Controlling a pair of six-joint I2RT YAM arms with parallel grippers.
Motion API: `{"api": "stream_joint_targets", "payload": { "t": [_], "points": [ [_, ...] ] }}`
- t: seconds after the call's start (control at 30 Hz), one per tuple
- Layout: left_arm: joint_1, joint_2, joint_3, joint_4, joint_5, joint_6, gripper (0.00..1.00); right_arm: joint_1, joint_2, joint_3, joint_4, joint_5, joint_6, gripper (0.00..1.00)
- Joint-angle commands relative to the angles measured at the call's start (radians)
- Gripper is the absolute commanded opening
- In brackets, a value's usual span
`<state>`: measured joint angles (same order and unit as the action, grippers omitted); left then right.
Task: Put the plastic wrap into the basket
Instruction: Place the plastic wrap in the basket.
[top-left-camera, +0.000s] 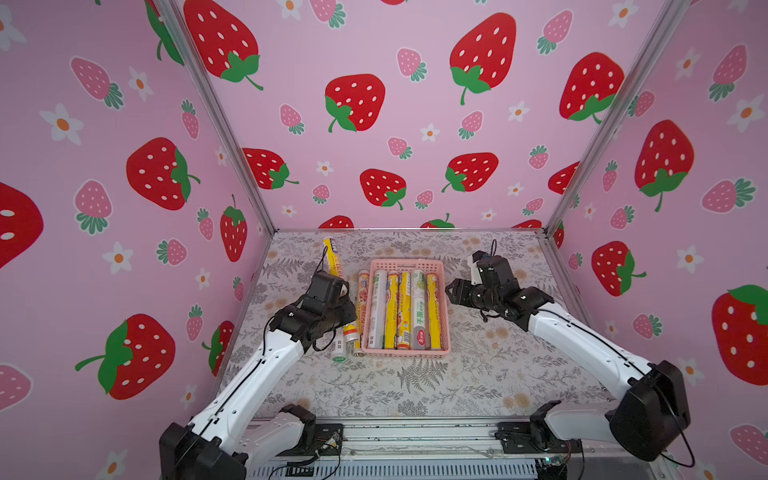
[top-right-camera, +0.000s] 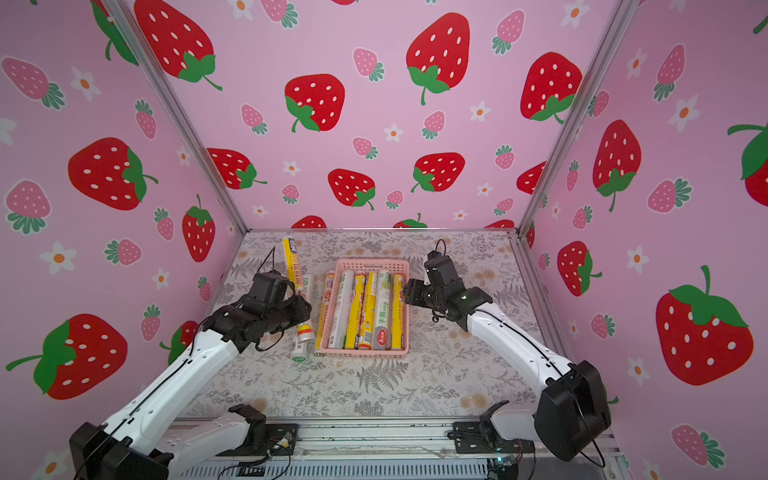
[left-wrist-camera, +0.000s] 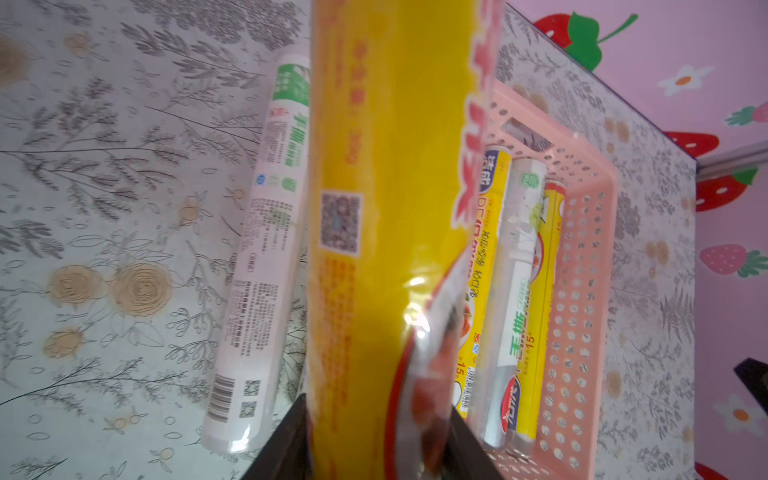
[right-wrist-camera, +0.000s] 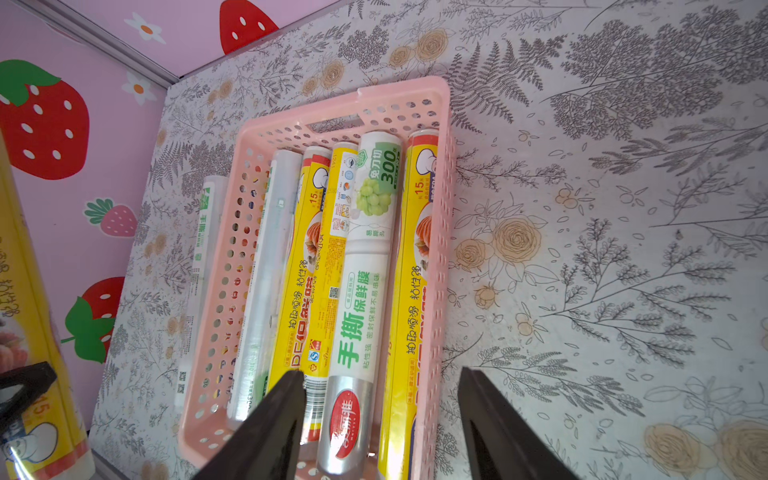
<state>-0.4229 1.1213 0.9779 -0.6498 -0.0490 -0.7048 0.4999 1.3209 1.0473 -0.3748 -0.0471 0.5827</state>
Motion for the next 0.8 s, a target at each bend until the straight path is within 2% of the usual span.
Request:
{"api": "stream_joint_targets", "payload": {
  "t": [0.0, 0.13, 0.3, 0.47, 0.77],
  "points": [
    [-0.081, 0.093, 0.08, 0.09, 0.028, 0.004, 0.47, -0.006, -0.034, 0.009, -0.035, 0.049, -0.043, 0.63],
    [-0.17, 0.24, 0.16, 0.12, 0.039, 0.018, 0.47, -0.012, -0.057, -0.018, -0.029, 0.065, -0.046, 0.63],
    [-0.227, 0.382, 0.196, 0.216, 0.092, -0.001, 0.47, -0.02, -0.067, -0.042, -0.036, 0.074, -0.057, 0.63],
    [-0.267, 0.509, 0.292, 0.168, 0.094, 0.025, 0.46, -0.024, -0.09, -0.077, -0.032, 0.084, -0.058, 0.64],
    [-0.343, 0.581, 0.296, 0.176, 0.077, -0.032, 0.46, -0.025, -0.092, -0.099, -0.022, 0.067, -0.049, 0.64]
  ]
}}
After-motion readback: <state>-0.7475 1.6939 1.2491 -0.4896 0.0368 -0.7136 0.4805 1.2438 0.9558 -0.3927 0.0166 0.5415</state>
